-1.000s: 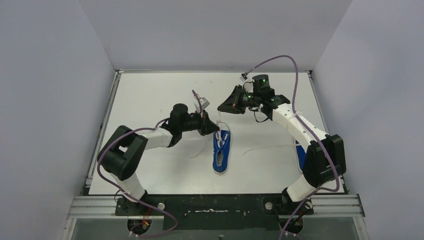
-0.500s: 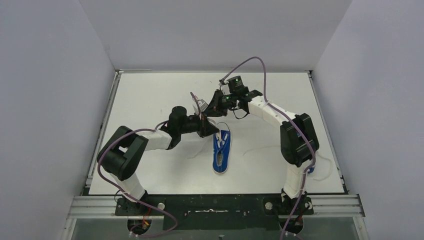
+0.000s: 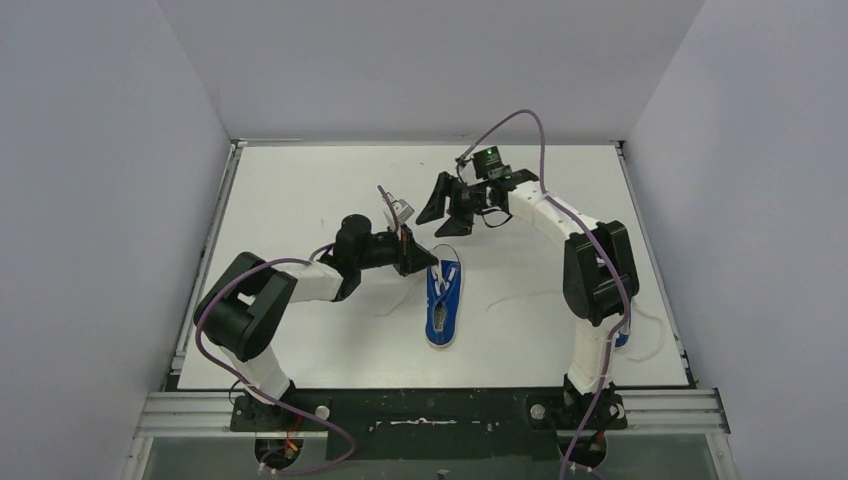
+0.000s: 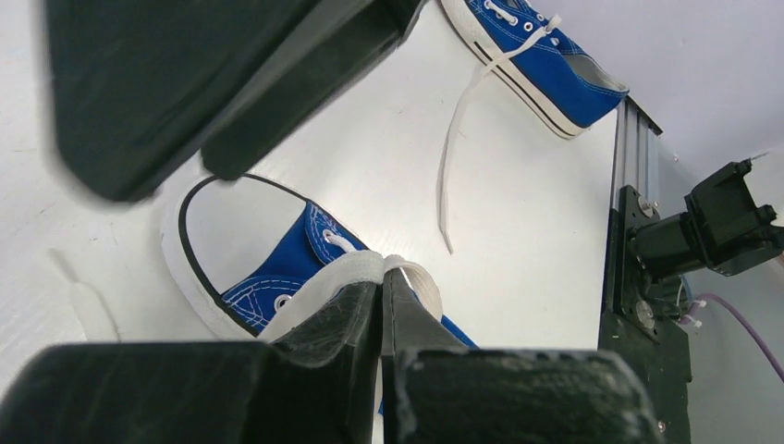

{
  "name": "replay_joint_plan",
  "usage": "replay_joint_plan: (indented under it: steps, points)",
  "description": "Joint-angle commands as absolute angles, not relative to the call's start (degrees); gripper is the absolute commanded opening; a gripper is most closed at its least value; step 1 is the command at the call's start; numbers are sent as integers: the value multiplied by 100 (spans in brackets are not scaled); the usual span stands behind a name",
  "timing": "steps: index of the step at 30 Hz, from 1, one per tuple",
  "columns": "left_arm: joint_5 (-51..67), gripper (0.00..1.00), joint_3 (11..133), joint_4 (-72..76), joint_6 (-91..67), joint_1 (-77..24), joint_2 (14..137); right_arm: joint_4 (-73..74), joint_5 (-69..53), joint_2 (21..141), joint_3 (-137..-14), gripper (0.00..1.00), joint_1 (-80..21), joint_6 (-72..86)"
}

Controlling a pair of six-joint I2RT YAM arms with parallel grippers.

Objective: Tie the shoes
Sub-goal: Move the shoe to the center of the board.

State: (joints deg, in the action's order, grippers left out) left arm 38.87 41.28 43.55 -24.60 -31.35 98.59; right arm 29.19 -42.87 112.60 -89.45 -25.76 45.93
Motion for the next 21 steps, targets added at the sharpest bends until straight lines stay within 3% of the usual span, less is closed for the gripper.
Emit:
replay_joint_plan:
  steps: [1, 5, 10, 16, 19, 21]
  points:
    - [4077, 0, 4323, 4597, -2071, -3055, 9610, 3240, -4637, 10618, -8743, 64, -2100, 3991]
    - [4263, 0, 4466, 4737, -1910, -3009, 9658, 3739, -4836, 10731, -8546, 59, -1910, 3435]
    - [4646, 0, 4642, 5024, -1656, -2988, 9826, 3710, -5183, 11071, -8451, 43, -1916, 3343]
    - [4931, 0, 4721, 5425, -1649, -2988, 10040, 3386, -5660, 11500, -8496, 40, -2099, 3860]
    - [4956, 0, 4735, 5517, -1620, -2988, 10146, 3421, -5661, 11603, -8383, 26, -2201, 4240]
    - [4964, 0, 4767, 5519, -1632, -2982, 10202, 3408, -5650, 11534, -8200, 23, -2212, 4487]
